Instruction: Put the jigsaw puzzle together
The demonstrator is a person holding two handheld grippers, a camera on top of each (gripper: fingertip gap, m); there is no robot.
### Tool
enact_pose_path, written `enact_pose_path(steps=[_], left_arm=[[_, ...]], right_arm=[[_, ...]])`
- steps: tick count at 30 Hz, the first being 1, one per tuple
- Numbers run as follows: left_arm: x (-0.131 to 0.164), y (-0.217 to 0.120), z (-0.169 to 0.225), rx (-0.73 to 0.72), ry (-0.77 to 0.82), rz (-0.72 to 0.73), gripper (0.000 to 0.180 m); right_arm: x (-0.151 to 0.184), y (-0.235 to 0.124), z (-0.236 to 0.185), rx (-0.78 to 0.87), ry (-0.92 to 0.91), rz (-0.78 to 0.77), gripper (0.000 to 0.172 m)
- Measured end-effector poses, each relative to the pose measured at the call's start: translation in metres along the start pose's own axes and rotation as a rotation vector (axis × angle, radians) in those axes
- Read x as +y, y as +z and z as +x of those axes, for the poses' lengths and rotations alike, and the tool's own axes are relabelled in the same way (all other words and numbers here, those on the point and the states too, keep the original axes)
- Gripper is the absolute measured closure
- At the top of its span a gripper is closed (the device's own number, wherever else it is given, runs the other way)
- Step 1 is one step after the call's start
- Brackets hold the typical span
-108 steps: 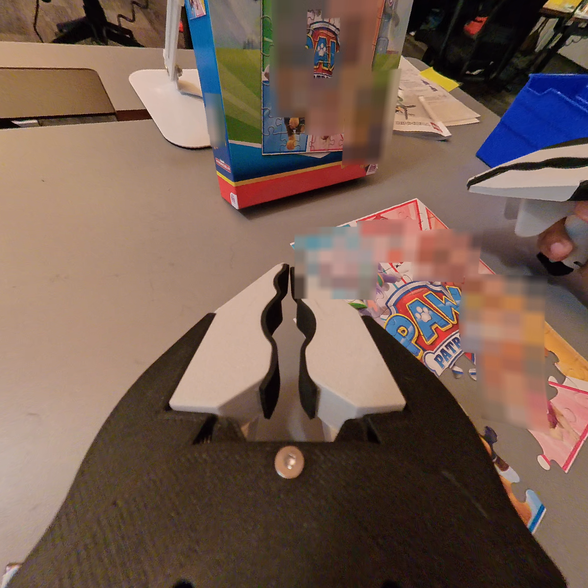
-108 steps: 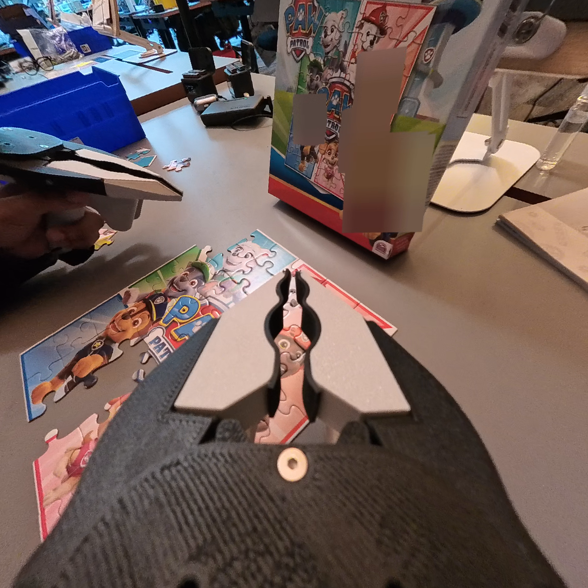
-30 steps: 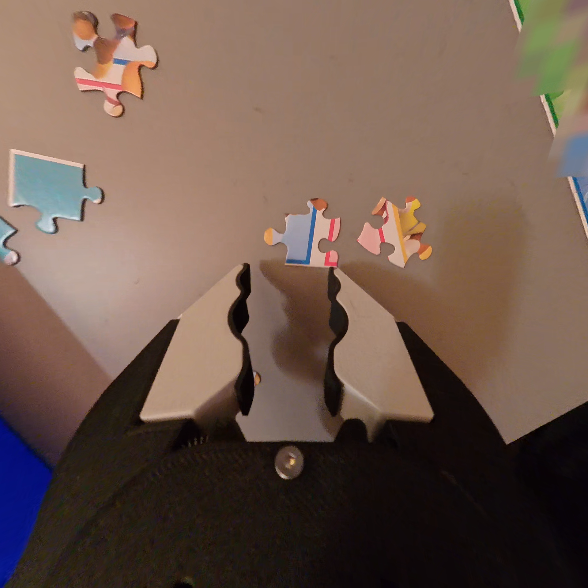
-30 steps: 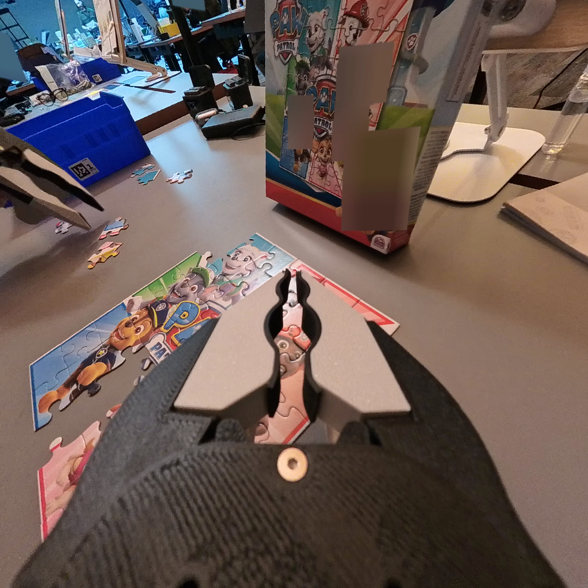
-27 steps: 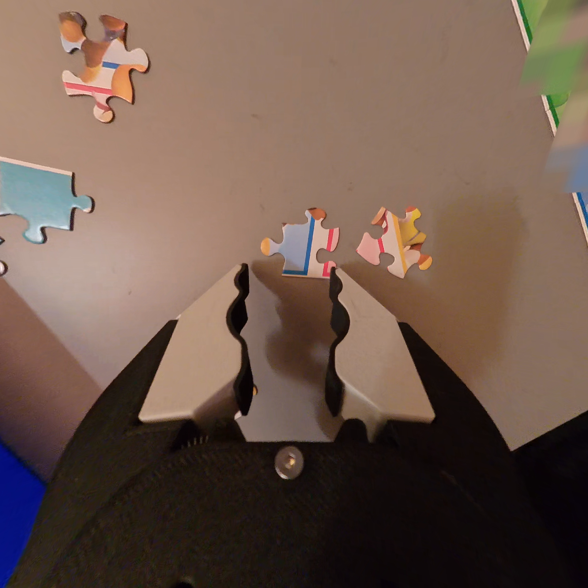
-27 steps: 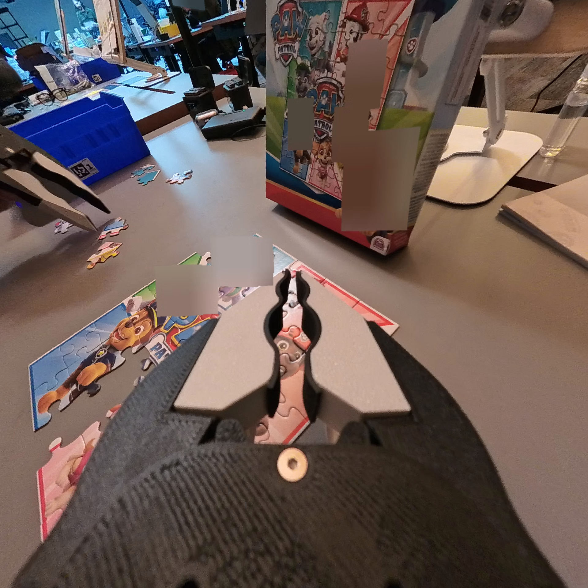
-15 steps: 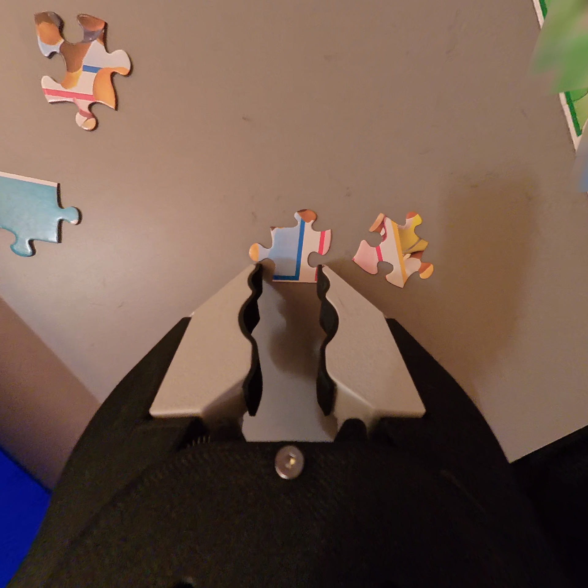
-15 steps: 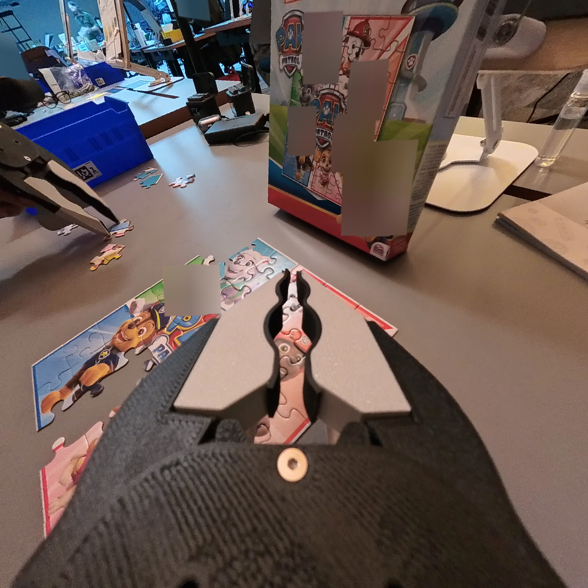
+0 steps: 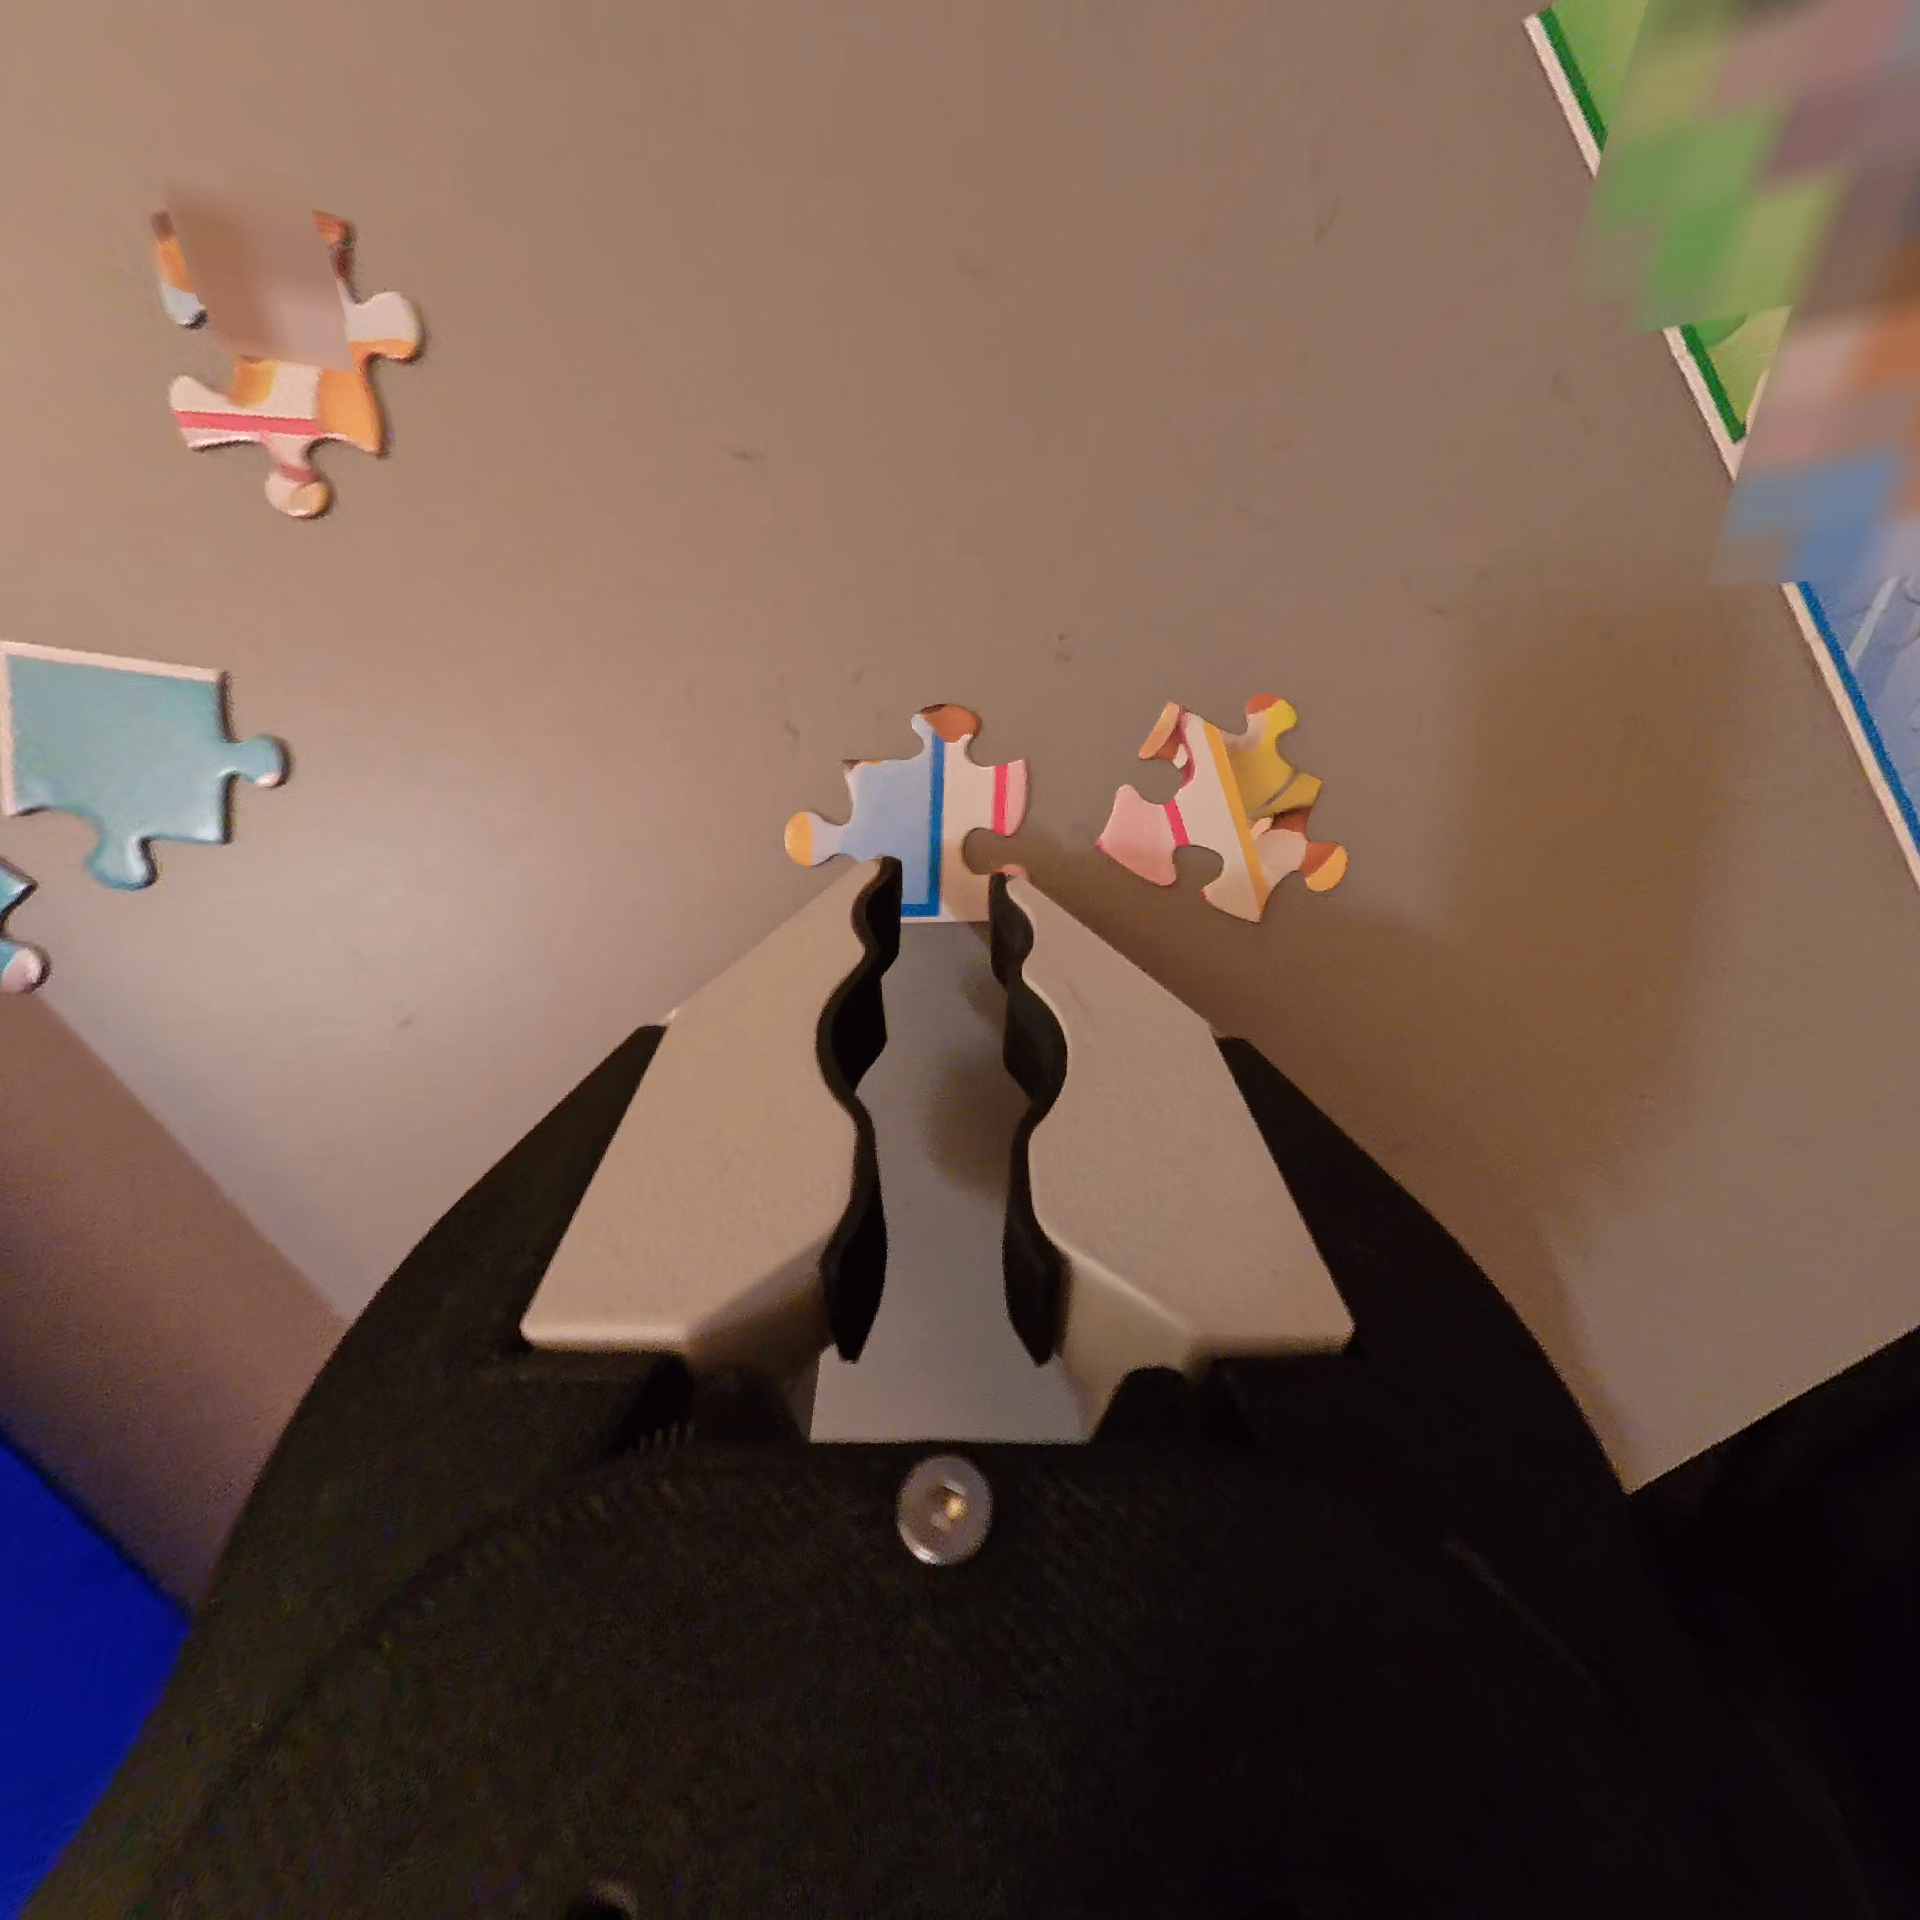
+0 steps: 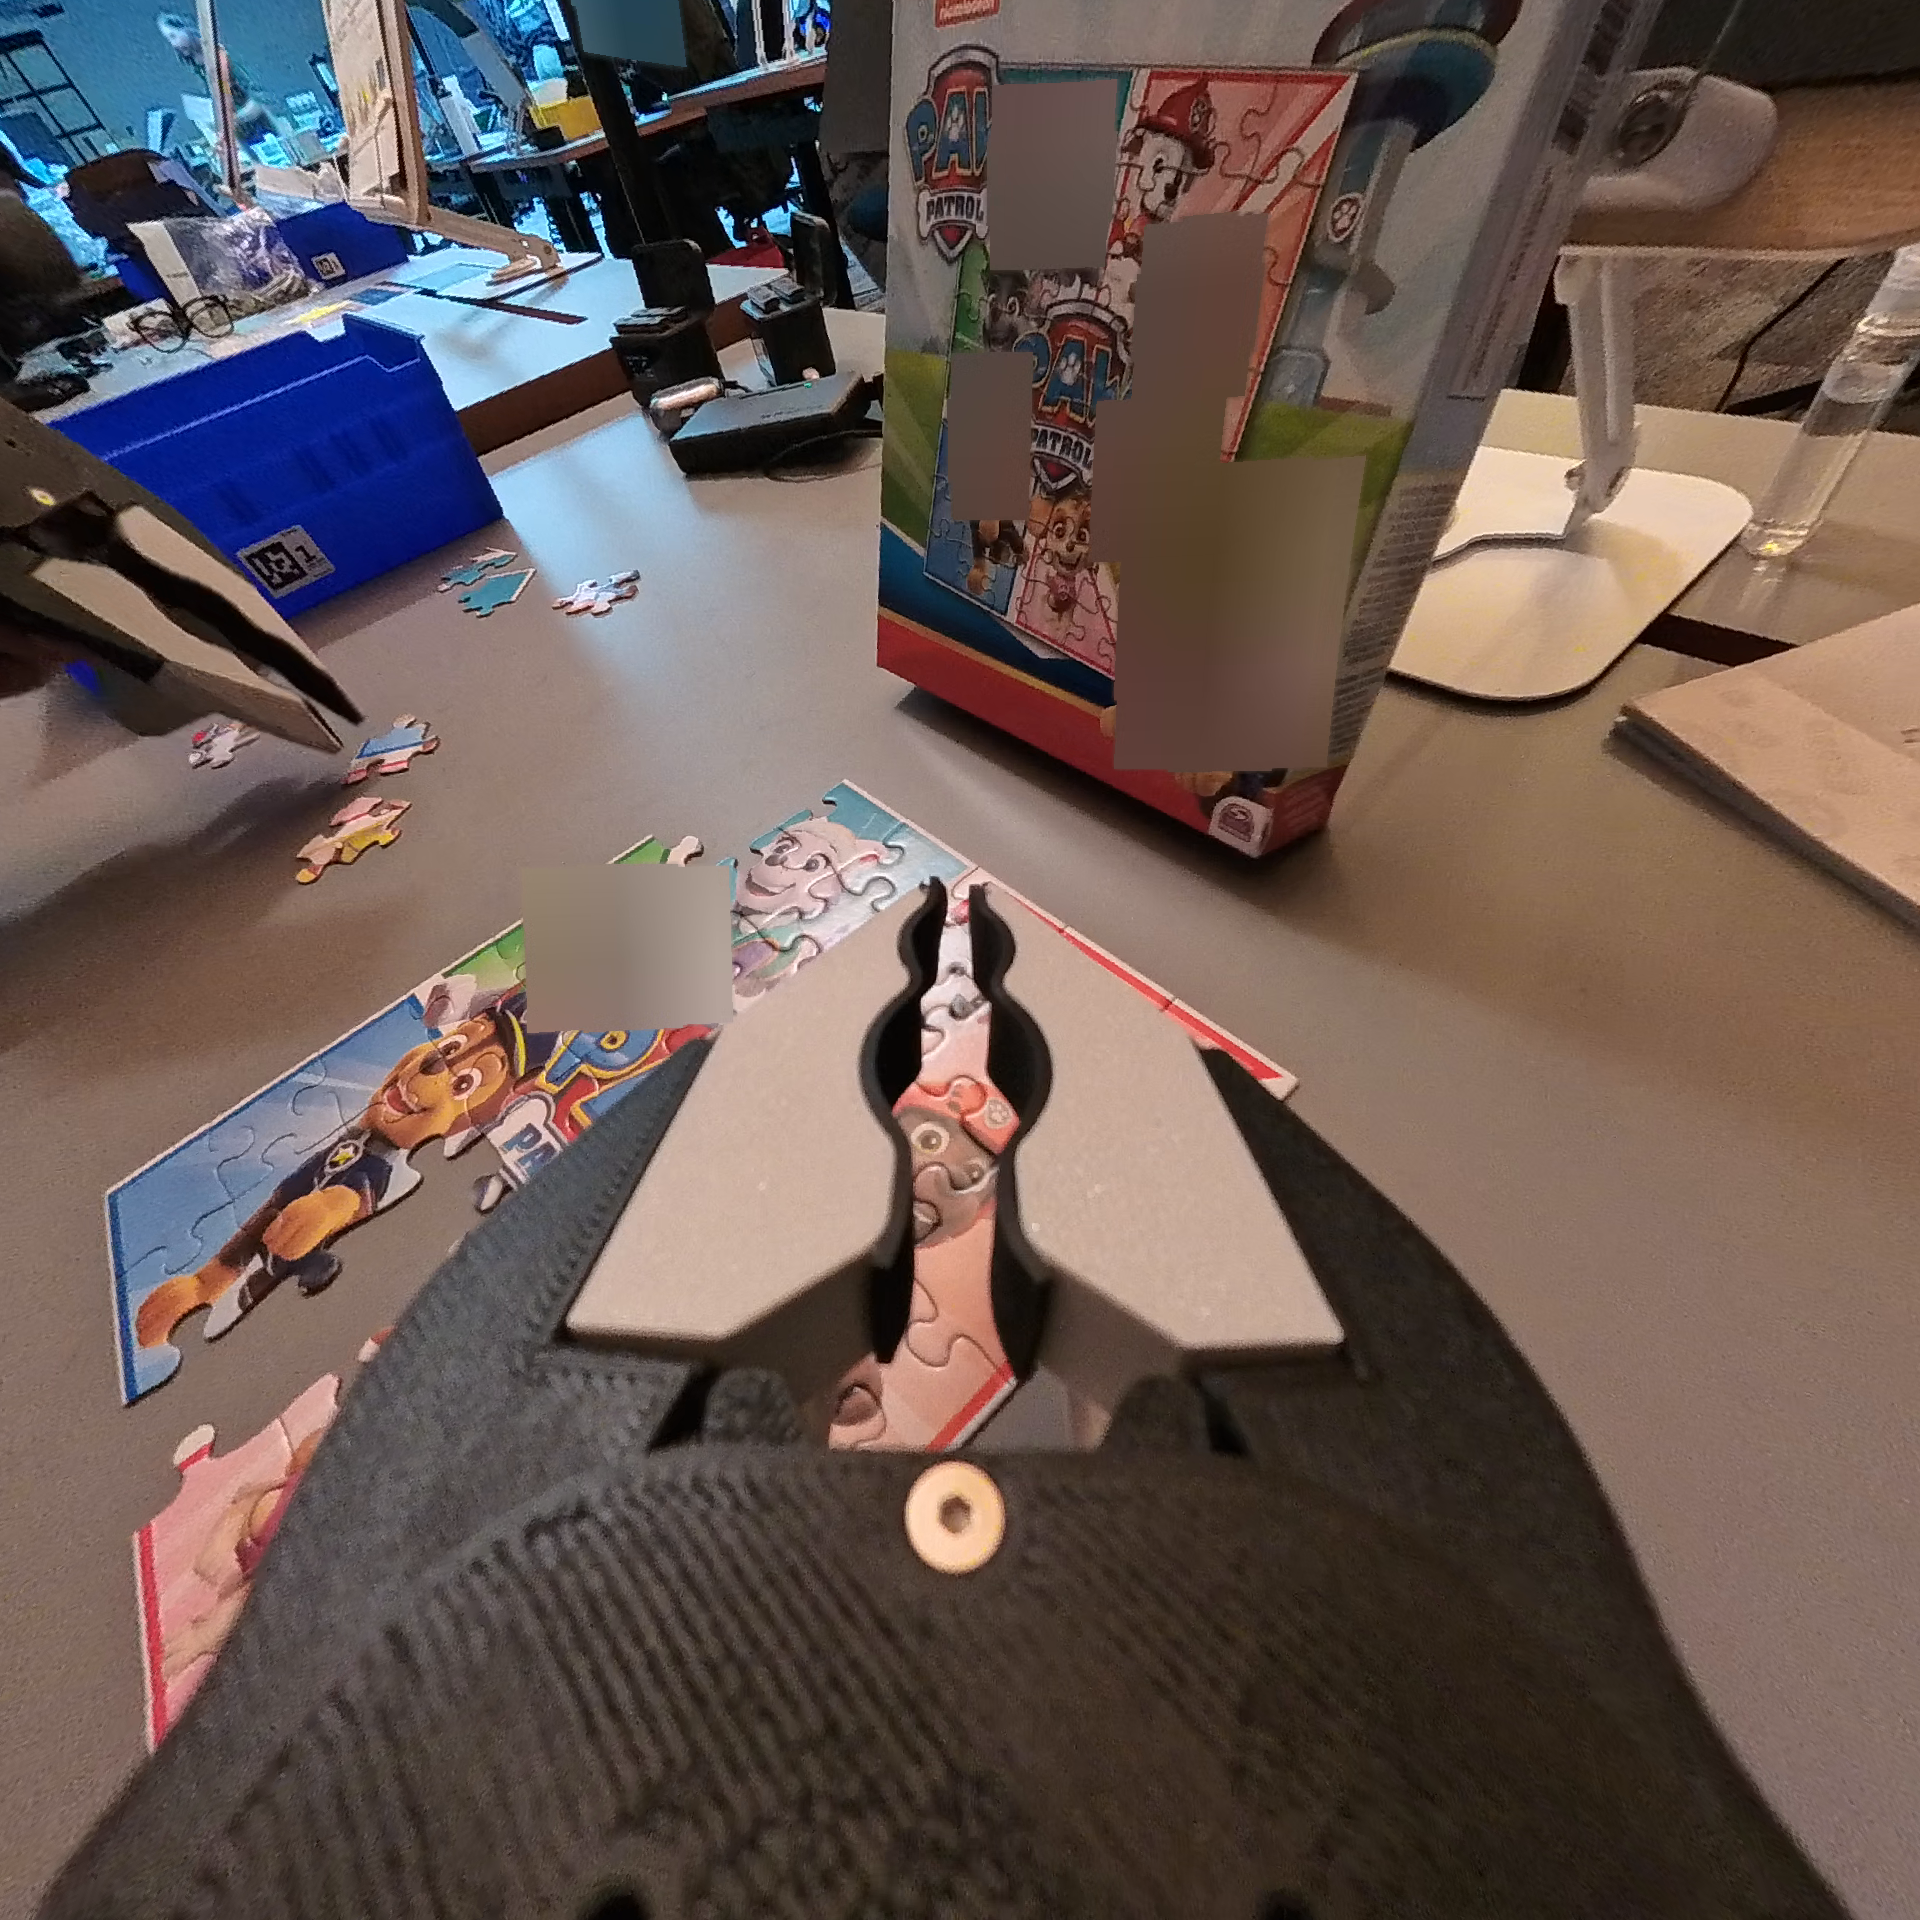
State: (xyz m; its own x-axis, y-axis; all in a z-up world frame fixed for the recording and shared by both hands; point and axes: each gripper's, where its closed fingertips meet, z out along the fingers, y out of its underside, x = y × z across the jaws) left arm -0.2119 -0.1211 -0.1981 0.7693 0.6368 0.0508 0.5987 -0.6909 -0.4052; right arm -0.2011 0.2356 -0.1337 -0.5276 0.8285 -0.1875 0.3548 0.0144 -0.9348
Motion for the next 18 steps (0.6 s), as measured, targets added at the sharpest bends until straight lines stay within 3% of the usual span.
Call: enact_pose_path(steps=[5, 18], left_arm=[[0.004, -0.007, -0.019, -0.068, -0.076, 0.009, 0.166], [0.008, 0.01, -0.011, -0.035, -0.078, -0.055, 0.151]], right_arm=[[0.001, 0.001, -0.001, -0.002, -0.003, -0.005, 0.168], [0.0, 0.0, 0.0, 0.002, -0.001, -0.002, 0.169]])
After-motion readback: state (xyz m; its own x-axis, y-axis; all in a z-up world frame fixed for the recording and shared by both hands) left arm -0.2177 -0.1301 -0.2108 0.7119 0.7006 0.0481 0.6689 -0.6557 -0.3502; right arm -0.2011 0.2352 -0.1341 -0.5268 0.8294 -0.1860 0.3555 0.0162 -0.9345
